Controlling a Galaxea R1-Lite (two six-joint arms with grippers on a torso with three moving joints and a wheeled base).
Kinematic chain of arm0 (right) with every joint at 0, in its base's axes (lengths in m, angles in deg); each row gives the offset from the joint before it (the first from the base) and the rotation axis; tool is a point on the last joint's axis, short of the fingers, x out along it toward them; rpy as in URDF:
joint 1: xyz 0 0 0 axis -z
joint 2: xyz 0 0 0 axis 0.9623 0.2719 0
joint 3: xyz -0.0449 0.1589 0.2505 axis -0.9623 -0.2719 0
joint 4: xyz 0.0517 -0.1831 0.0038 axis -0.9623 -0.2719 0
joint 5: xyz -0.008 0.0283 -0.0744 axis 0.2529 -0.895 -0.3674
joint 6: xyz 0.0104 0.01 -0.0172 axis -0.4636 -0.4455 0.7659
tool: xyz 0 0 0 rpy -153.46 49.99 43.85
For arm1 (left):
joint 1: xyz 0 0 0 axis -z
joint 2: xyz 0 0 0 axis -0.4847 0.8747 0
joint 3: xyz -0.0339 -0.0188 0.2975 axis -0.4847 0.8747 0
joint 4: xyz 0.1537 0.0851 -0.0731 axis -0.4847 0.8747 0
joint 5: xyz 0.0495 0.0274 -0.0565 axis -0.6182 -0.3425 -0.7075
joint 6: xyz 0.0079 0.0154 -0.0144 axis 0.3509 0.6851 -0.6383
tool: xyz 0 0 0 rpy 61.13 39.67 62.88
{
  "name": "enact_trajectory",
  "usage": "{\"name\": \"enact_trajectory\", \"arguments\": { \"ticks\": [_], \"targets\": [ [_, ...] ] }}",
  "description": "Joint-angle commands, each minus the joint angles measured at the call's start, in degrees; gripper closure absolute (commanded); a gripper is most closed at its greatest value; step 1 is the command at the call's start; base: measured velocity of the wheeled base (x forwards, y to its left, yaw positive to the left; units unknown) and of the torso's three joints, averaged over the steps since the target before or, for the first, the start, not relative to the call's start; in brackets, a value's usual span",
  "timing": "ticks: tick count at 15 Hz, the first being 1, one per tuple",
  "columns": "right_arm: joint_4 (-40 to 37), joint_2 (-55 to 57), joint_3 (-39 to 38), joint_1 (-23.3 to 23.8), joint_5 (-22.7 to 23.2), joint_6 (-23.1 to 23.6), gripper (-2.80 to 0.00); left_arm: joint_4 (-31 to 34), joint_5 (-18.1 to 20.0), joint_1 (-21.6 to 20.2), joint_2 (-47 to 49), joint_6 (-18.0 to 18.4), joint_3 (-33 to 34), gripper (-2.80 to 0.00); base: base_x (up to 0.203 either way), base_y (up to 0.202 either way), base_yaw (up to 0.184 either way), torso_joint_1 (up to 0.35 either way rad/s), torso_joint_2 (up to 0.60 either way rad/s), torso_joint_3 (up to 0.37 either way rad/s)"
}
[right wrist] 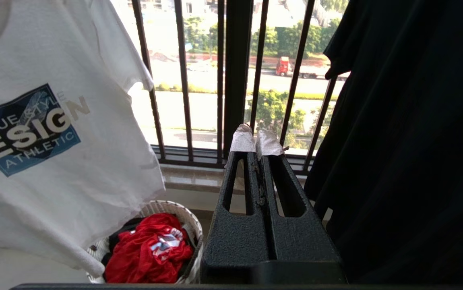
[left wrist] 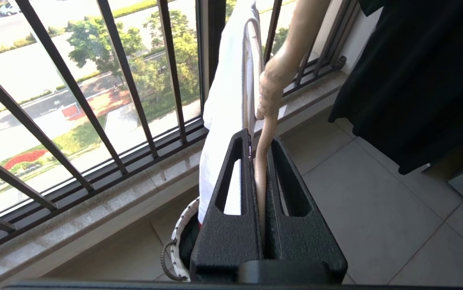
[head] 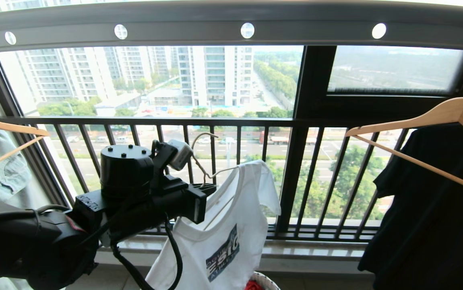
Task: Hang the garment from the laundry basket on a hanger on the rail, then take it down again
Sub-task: Take the clothes off the clothes rack
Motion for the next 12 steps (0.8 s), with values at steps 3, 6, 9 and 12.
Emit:
{"name": "enact_trajectory", "arguments": {
  "ticks": [3,6,9,12],
  "targets": [
    [-2.1,11.0,12.1,-0.1,0.8,0.0,0.00,-0.4,0.0,0.1,0.3,-0.2,0.0,0.00,0.000,0.000,0.000,0.000,0.00,0.000],
    [-2.5,27.5,23.9,-0.2,4.7,0.1,0.00,-0.4,0.0,0.2,-0.4,-2.1,-0.2,0.00,0.000,0.000,0.000,0.000,0.00,0.000],
    [-2.0,46.0,35.2,-1.8,9.3,-0.3,0.00,-0.4,0.0,0.2,-0.8,-3.2,-1.0,0.00,0.000,0.000,0.000,0.000,0.00,0.000],
    [5.4,64.1,41.9,-9.9,10.1,-5.7,0.00,-0.4,-0.1,0.2,-0.8,-3.3,-1.3,0.00,0.000,0.000,0.000,0.000,0.00,0.000]
  ]
}}
